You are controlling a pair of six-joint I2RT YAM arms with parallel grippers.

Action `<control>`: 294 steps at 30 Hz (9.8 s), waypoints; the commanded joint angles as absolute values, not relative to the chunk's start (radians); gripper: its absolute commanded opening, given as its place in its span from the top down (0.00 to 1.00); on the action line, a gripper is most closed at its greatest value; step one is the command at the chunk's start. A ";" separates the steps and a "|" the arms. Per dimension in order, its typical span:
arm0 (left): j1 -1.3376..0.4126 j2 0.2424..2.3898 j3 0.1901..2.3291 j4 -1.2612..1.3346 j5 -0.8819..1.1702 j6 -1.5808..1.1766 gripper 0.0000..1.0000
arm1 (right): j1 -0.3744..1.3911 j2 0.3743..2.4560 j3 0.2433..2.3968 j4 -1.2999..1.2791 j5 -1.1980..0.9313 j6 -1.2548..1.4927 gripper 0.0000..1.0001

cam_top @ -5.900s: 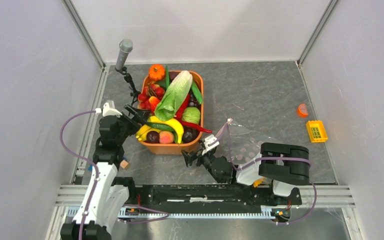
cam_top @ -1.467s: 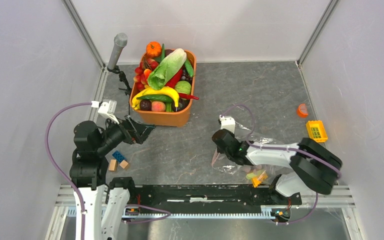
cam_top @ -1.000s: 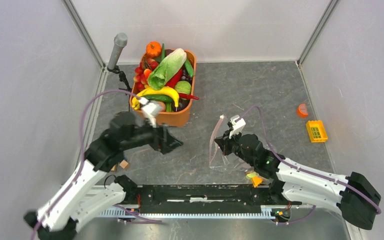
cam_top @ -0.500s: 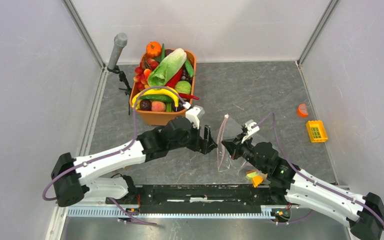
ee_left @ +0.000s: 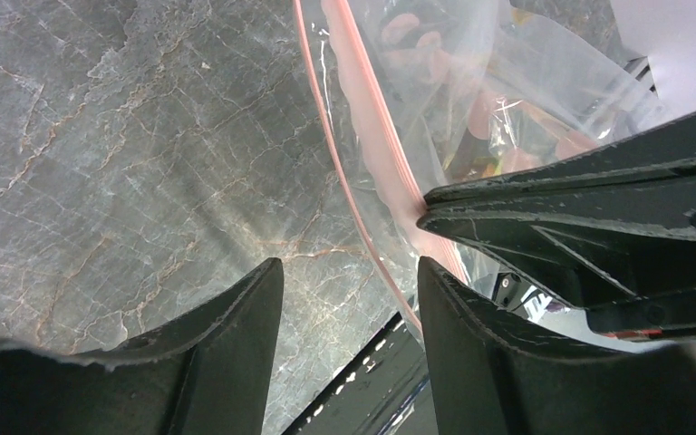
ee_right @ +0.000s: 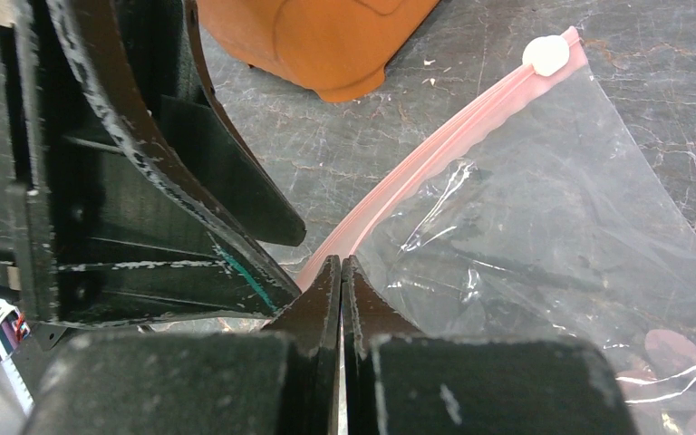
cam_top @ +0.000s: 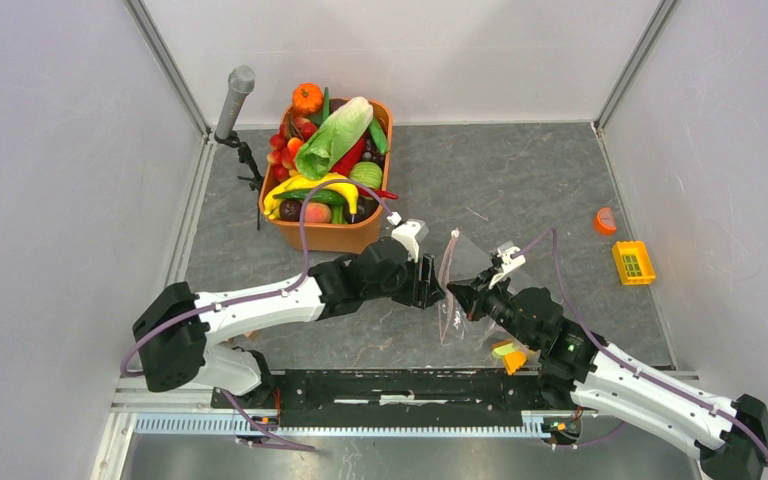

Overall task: Place the food in the zip-top bag and seal the zipper
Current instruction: Open the zipper of the food storage bag at the center of the board, then pick up the fake vegetable from the bin, then place the fake vegetable in the zipper food storage bag.

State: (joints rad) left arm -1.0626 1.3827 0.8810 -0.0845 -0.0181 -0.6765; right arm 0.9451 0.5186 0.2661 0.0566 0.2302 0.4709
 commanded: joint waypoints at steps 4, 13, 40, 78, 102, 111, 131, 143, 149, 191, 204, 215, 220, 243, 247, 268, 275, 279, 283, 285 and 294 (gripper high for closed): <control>-1.067 1.456 0.904 -0.016 -0.011 -0.691 0.38 | 0.946 0.492 0.298 0.043 0.264 0.485 1.00; -1.065 1.536 0.916 0.109 0.100 -0.697 0.72 | 0.945 0.488 0.326 0.022 0.263 0.484 1.00; -1.179 1.305 1.164 -0.123 -0.415 -0.245 0.98 | 0.945 0.822 0.949 -0.446 0.500 0.670 0.31; -1.191 1.284 1.132 -0.273 -0.685 -0.376 0.98 | 0.945 0.876 0.966 -0.520 0.644 0.604 1.00; -1.086 1.426 1.317 -0.265 -0.382 -0.334 0.31 | 0.932 0.957 1.057 -0.764 0.821 0.532 1.00; -1.013 1.301 1.362 -0.349 -0.269 -0.218 0.00 | 0.819 0.981 0.973 -0.502 0.599 0.424 1.00; -0.540 1.623 1.913 -0.787 -0.191 0.125 0.00 | 0.784 0.980 0.901 -0.422 0.426 0.413 1.00; -0.522 1.781 1.992 -0.744 -0.455 0.198 0.00 | 0.784 0.971 0.862 -0.402 0.369 0.426 1.00; -0.522 1.713 1.948 -0.645 -0.369 0.206 0.00 | 0.784 0.983 0.842 -0.378 0.347 0.429 1.00; -0.417 1.718 1.992 -0.721 -0.159 0.101 0.76 | 0.784 0.968 0.813 -0.330 0.361 0.458 1.00; -0.418 1.464 1.910 -0.730 0.085 -0.026 0.98 | 0.784 0.917 0.756 -0.258 0.445 0.548 1.00; -0.594 1.048 1.431 -0.680 0.382 -0.315 0.98 | 0.783 0.922 0.768 -0.192 0.516 0.571 1.00; -0.752 0.965 1.377 -0.770 0.268 -0.370 0.98 | 0.782 0.918 0.767 -0.196 0.537 0.581 1.00; -0.850 1.032 1.190 -0.649 0.139 -0.438 0.98 | 0.782 0.865 0.725 -0.168 0.290 0.531 1.00; -0.867 1.061 1.190 -0.604 0.209 -0.428 0.98 | 0.782 0.865 0.714 -0.158 0.241 0.516 1.00; -0.870 1.037 1.178 -0.546 0.302 -0.277 0.98 | 0.783 0.772 0.772 -0.244 0.105 0.332 1.00; -0.870 1.093 1.276 -0.762 0.409 -0.126 0.98 | 0.783 0.830 0.822 -0.266 0.072 0.202 1.00; -0.870 1.153 1.313 -0.858 0.377 -0.086 0.98 | 0.782 0.829 0.836 -0.233 0.003 0.145 1.00; -0.869 1.155 1.315 -0.859 0.348 -0.083 0.98 | 0.782 0.814 0.841 -0.236 -0.032 0.116 1.00; -0.870 1.158 1.315 -0.860 0.326 -0.085 0.98 | 0.783 0.804 0.835 -0.238 -0.029 0.113 1.00; -0.870 1.203 1.315 -0.809 0.313 -0.116 0.98 | 0.783 0.788 0.785 -0.207 -0.041 0.168 1.00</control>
State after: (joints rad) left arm -0.8661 1.1885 1.2701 -0.8654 0.2783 -0.1364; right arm 0.7788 0.8032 0.7853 -0.2760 -0.0471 0.1398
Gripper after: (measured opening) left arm 0.587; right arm 0.010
